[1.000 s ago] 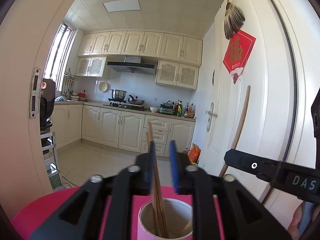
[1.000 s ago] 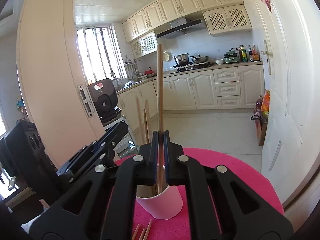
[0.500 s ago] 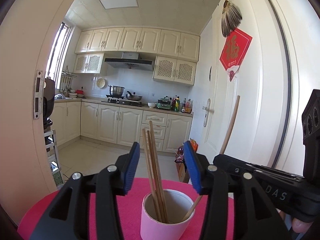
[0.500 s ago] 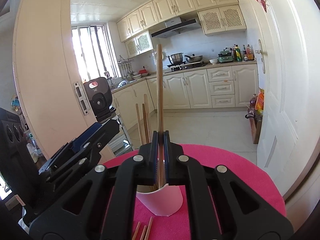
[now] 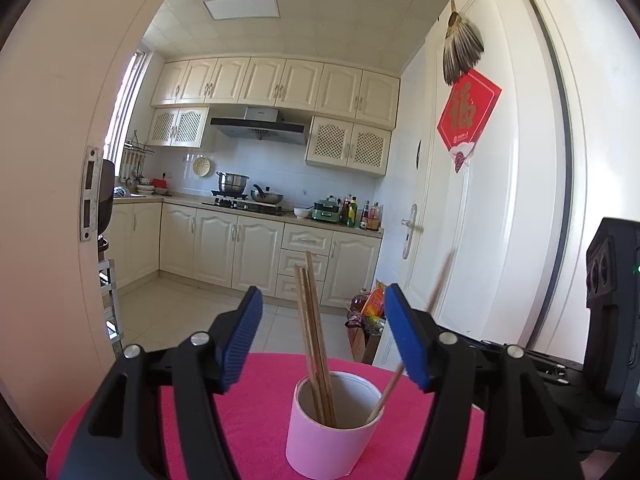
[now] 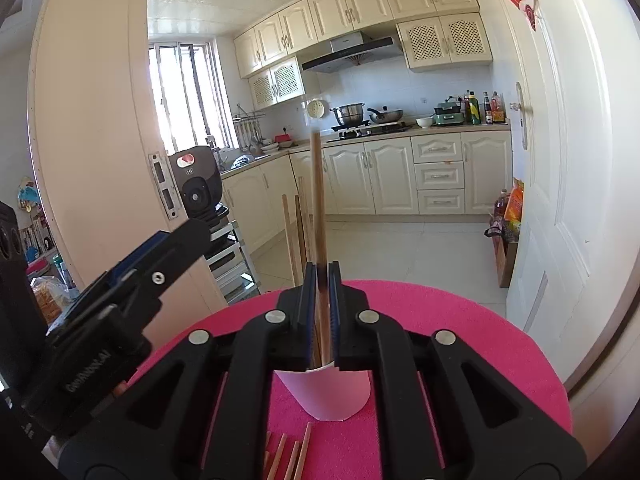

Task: Organize utensils
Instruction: 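Open the left tool in the cup while the right tool releases its chopstick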

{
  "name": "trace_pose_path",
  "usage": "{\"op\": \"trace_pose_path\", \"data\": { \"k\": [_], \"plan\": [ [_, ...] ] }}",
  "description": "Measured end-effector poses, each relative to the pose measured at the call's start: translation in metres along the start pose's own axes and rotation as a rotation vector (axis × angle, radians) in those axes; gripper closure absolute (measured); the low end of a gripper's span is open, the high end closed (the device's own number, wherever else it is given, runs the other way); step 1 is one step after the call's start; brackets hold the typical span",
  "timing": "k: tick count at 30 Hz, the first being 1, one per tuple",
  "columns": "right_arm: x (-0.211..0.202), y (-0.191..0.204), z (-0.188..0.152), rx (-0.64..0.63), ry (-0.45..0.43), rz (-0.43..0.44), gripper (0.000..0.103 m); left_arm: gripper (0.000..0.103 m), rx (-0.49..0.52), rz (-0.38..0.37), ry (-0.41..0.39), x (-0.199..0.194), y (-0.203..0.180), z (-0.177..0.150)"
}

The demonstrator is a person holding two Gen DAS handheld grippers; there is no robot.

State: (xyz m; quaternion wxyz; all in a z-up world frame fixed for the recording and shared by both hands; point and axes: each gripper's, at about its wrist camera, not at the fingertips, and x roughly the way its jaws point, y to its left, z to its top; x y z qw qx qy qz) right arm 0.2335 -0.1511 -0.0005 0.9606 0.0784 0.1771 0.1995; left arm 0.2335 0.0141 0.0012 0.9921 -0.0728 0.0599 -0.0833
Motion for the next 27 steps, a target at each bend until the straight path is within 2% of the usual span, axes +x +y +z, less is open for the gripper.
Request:
{"op": "trace_pose_path", "data": {
  "k": [2,6,11,17,23,27],
  "plan": [
    [-0.004,0.003,0.000,-0.005,-0.009,-0.018,0.073,0.039,0.001,0.006,0.001,-0.005,-0.001,0.002],
    [-0.015,0.006,-0.001,-0.012,-0.024,-0.029,0.057,0.038,-0.006,0.014,0.009,-0.015,0.002,0.005],
    [-0.034,0.010,-0.001,-0.024,-0.041,-0.037,0.057,0.035,0.016,0.020,0.007,-0.035,0.001,0.007],
    [-0.055,0.015,-0.006,-0.044,-0.035,-0.039,0.056,0.033,0.050,0.020,0.045,-0.058,-0.006,0.005],
    [-0.074,0.017,-0.023,-0.061,0.000,-0.047,0.054,0.033,0.085,0.060,0.179,-0.069,-0.008,-0.008],
    [-0.079,0.017,-0.039,-0.072,0.053,-0.045,0.053,0.033,0.048,0.065,0.312,-0.069,0.002,-0.024]
  ]
}}
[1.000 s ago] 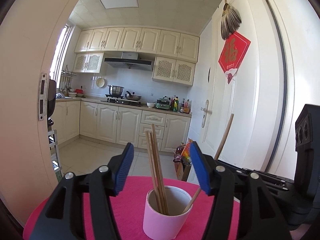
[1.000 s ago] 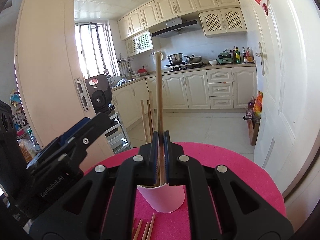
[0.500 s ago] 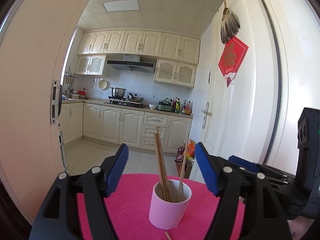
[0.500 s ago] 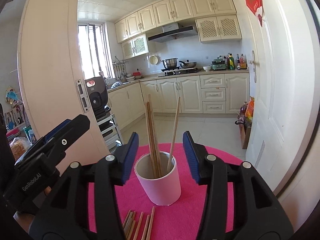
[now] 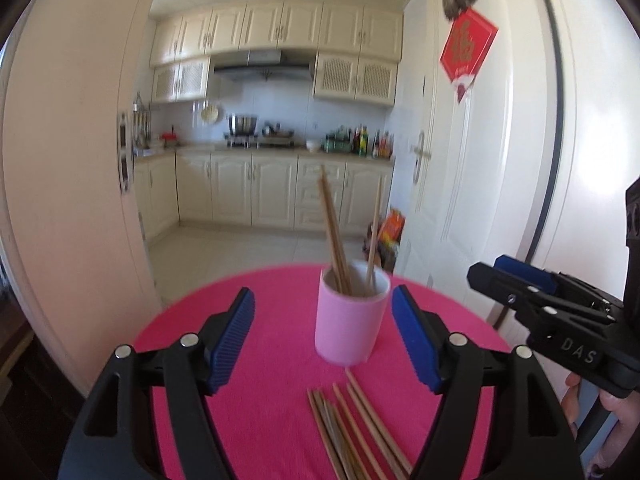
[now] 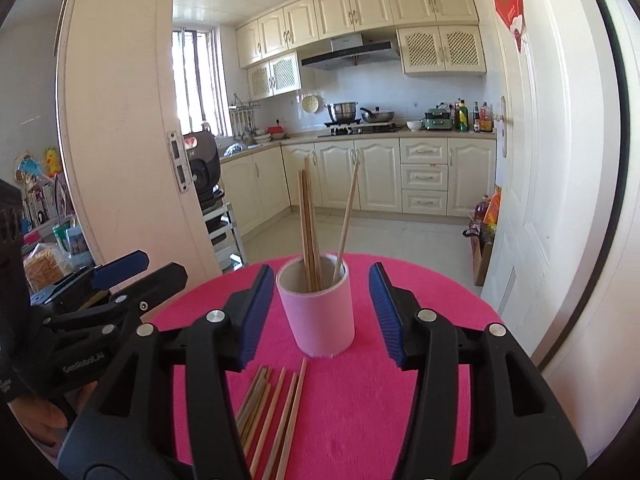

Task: Organize utensils
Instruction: 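Open the left tool in the cup while the right tool releases its chopstick, then close the left tool on a chopstick while the right tool reaches toward the row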

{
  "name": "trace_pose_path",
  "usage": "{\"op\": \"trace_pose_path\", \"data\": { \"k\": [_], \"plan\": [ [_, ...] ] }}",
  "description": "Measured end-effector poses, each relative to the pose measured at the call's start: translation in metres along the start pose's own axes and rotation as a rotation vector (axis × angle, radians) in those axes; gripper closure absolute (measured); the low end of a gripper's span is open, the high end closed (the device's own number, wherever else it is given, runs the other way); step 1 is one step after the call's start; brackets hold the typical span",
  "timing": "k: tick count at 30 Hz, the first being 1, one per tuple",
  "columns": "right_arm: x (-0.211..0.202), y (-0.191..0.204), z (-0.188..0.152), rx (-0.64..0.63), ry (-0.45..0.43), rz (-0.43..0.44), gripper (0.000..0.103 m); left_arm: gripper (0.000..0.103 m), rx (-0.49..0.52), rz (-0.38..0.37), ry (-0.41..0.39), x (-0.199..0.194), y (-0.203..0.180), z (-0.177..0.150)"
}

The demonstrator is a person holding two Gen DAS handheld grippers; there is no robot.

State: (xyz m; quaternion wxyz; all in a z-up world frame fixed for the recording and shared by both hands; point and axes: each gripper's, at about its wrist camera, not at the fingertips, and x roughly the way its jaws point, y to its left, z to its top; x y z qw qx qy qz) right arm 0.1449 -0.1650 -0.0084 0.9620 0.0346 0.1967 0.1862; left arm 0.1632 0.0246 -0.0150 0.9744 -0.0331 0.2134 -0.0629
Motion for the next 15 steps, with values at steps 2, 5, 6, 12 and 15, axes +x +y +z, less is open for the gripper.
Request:
{"op": "trace_pose_path", "data": {
  "k": [2,5,6,12,15],
  "plan": [
    [0.001,0.000,-0.009,-0.004,0.041,0.011,0.051,0.033,-0.046,-0.021,0.094,0.006,0.009,-0.011],
    [0.005,0.000,-0.026,-0.017,0.113,0.021,0.051,0.033,-0.090,-0.023,0.206,0.015,0.019,-0.029],
    [0.008,0.000,-0.032,-0.019,0.146,0.024,0.051,0.033,-0.098,-0.017,0.261,0.021,0.021,-0.035],
    [0.022,-0.001,-0.066,-0.015,0.287,0.043,0.051,0.033,-0.102,-0.023,0.533,0.048,0.023,-0.077],
    [0.026,-0.001,-0.075,-0.004,0.324,0.050,0.051,0.033,-0.095,-0.042,0.614,0.056,0.018,-0.092]
  ]
}}
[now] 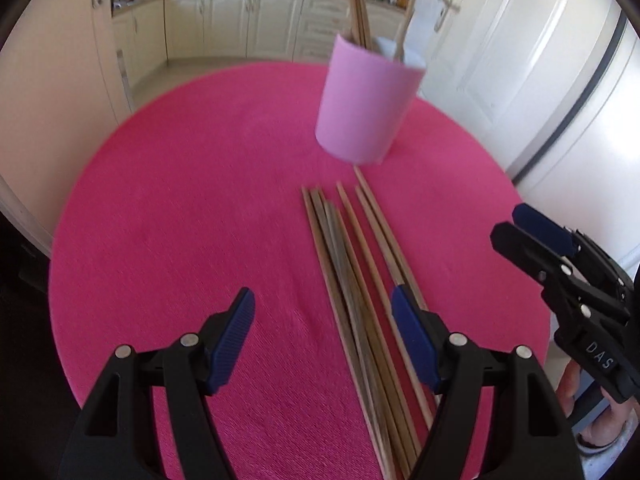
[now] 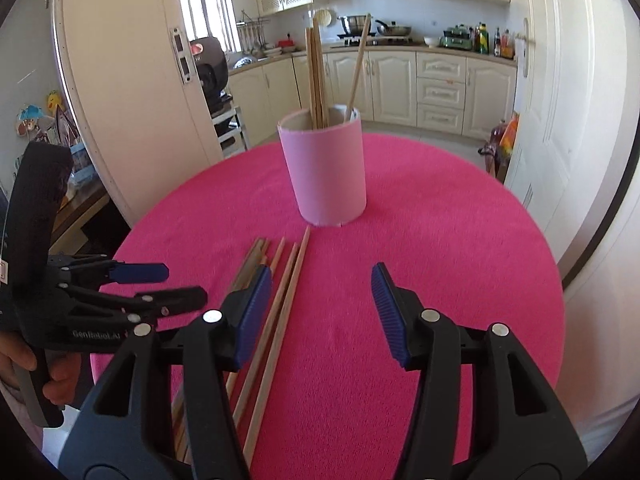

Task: Organize utensils
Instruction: 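Close the left tool on a chopstick while the right tool reaches toward the row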

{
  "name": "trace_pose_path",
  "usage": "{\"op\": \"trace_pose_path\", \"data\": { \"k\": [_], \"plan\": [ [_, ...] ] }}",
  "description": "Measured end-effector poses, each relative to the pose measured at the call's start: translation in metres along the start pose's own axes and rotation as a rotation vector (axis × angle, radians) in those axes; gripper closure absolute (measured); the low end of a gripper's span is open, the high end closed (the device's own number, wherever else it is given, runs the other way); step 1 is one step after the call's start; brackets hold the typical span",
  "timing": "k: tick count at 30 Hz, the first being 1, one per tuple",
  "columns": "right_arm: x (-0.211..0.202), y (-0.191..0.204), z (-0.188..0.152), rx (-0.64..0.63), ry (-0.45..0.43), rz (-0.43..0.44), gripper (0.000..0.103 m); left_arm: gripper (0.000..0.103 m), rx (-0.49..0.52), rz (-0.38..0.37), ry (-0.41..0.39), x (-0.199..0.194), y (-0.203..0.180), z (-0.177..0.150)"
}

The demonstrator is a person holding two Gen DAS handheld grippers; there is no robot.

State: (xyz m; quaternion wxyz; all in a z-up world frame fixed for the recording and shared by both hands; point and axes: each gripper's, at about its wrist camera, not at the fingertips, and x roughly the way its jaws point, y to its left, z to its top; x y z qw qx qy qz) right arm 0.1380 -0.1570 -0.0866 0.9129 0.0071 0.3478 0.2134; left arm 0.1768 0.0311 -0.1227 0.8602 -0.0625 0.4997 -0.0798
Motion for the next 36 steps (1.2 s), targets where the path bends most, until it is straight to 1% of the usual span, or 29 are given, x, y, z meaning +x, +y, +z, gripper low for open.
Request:
{"op": "trace_pose_path", "data": {
  "k": [5,7,9,11,12,13,17,18,19,22,25,29,31,32,33,35,36],
  "plan": [
    [0.006,-0.001,-0.006,-0.006,0.046,0.004,0.051,0.034,-0.003,0.002,0.040,0.009,-0.011,-0.002],
    [0.008,-0.001,-0.006,-0.010,0.061,0.010,0.051,0.052,0.010,-0.001,0.063,0.013,-0.017,-0.002],
    [0.008,-0.001,-0.006,-0.016,0.070,0.014,0.051,0.053,0.019,-0.010,0.094,0.018,-0.020,-0.002],
    [0.009,0.000,-0.007,-0.023,0.078,0.019,0.051,0.060,0.021,-0.022,0.100,0.021,-0.023,-0.004],
    [0.010,0.000,-0.007,-0.026,0.082,0.017,0.051,0.069,0.020,-0.027,0.107,0.023,-0.023,-0.004],
    [0.011,0.000,-0.007,-0.027,0.088,0.017,0.051,0.075,0.016,-0.026,0.112,0.025,-0.024,-0.005],
    [0.015,0.002,-0.006,-0.034,0.110,0.019,0.051,0.081,0.006,-0.036,0.113,0.025,-0.022,-0.005],
    [0.015,0.002,-0.006,-0.038,0.117,0.018,0.051,0.087,-0.001,-0.039,0.112,0.025,-0.021,-0.005],
    [0.016,0.002,-0.005,-0.043,0.125,0.015,0.051,0.090,-0.010,-0.046,0.110,0.023,-0.018,-0.005],
    [0.021,0.003,-0.004,-0.054,0.168,0.017,0.051,0.092,-0.031,-0.066,0.116,0.022,-0.013,-0.006],
    [0.029,0.006,-0.002,-0.066,0.220,0.016,0.051,0.095,-0.034,-0.065,0.111,0.021,-0.010,-0.007],
    [0.040,0.011,-0.005,-0.081,0.295,0.031,0.052,0.096,-0.039,-0.072,0.100,0.017,-0.006,-0.007],
    [0.045,0.014,-0.006,-0.097,0.314,0.020,0.052,0.096,-0.045,-0.071,0.093,0.015,-0.004,-0.005],
    [0.047,0.016,-0.006,-0.103,0.328,0.009,0.053,0.096,-0.045,-0.069,0.091,0.014,-0.003,-0.005],
    [0.050,0.017,-0.007,-0.105,0.341,0.008,0.059,0.096,-0.047,-0.068,0.088,0.013,-0.001,-0.004],
    [0.055,0.018,-0.008,-0.109,0.364,0.000,0.062,0.096,-0.054,-0.061,0.077,0.010,0.002,-0.003],
    [0.056,0.019,-0.008,-0.114,0.374,-0.005,0.066,0.096,-0.059,-0.060,0.075,0.010,0.004,-0.002]
  ]
}}
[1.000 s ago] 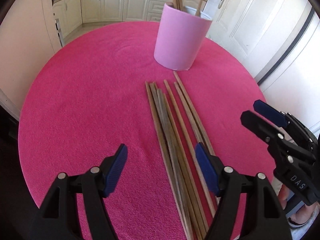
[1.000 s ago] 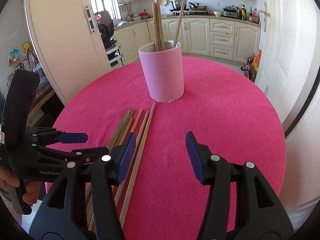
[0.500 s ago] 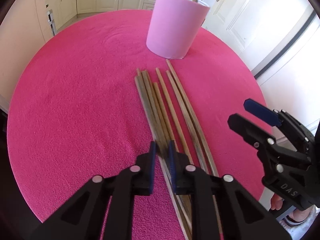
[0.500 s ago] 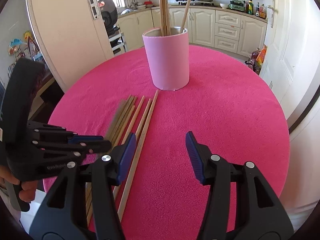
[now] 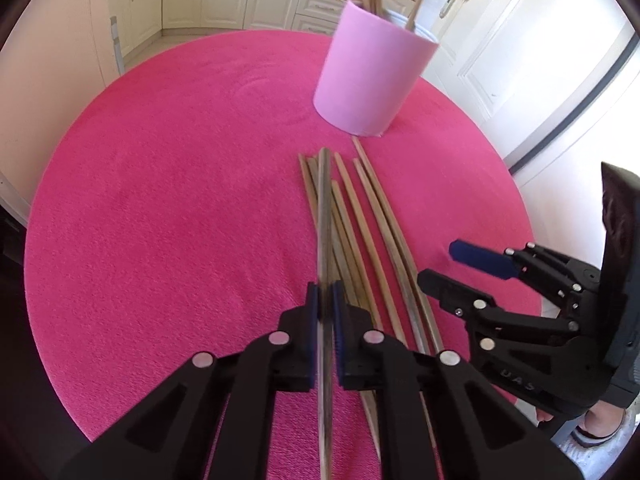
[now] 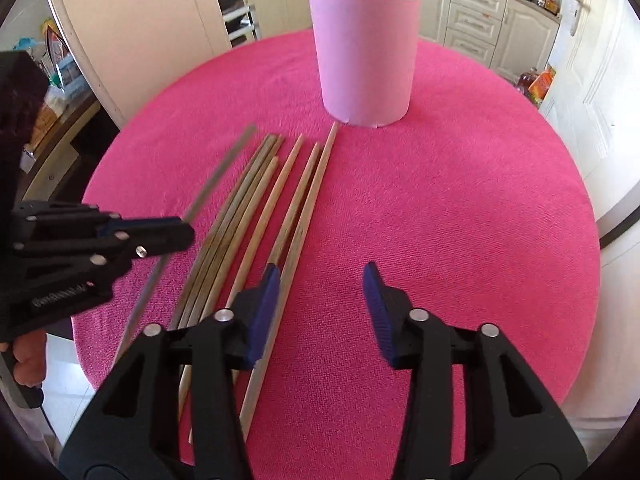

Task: Organize utensils
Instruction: 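Close the left tool on a chopstick while the right tool reaches toward the row, then lift the left tool's chopstick while the right tool closes on another chopstick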

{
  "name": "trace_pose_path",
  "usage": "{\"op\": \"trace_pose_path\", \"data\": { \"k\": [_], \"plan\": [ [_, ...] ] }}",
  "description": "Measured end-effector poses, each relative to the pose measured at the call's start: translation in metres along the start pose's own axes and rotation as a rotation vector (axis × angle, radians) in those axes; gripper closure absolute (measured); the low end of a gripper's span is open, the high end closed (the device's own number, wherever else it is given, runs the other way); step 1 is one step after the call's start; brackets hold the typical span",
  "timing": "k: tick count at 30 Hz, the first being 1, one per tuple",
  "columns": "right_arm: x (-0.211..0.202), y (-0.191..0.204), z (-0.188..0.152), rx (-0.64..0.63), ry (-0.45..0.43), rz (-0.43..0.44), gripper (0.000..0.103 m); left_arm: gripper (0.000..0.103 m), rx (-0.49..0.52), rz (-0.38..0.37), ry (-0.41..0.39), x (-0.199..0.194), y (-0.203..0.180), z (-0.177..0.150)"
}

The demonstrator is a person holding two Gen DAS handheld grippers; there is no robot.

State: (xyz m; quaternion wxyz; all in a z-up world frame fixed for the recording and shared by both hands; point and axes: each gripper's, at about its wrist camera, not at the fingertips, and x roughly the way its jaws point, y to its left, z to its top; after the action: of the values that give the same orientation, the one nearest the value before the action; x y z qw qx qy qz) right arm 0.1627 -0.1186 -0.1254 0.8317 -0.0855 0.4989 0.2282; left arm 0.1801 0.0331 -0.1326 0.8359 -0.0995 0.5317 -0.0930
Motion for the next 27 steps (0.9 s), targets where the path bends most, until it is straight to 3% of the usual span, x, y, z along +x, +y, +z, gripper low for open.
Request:
{"op": "trace_pose_path", "data": {
  "k": [8,16,21,27],
  "plan": [
    [0.007,0.016,0.013,-0.069,0.075,-0.073,0.066,0.096,-0.003,0.020,-0.019,-0.006,0.005,0.007],
    [0.023,0.024,0.029,-0.108,0.184,-0.085,0.069,0.096,-0.005,0.045,-0.024,-0.008,0.011,0.010],
    [0.025,0.027,0.032,-0.122,0.190,-0.068,0.086,0.096,-0.031,0.039,-0.027,-0.008,0.022,0.011],
    [0.020,0.013,0.031,-0.081,0.157,-0.035,0.097,0.096,-0.024,0.034,-0.047,-0.013,0.022,0.013]
  ]
}}
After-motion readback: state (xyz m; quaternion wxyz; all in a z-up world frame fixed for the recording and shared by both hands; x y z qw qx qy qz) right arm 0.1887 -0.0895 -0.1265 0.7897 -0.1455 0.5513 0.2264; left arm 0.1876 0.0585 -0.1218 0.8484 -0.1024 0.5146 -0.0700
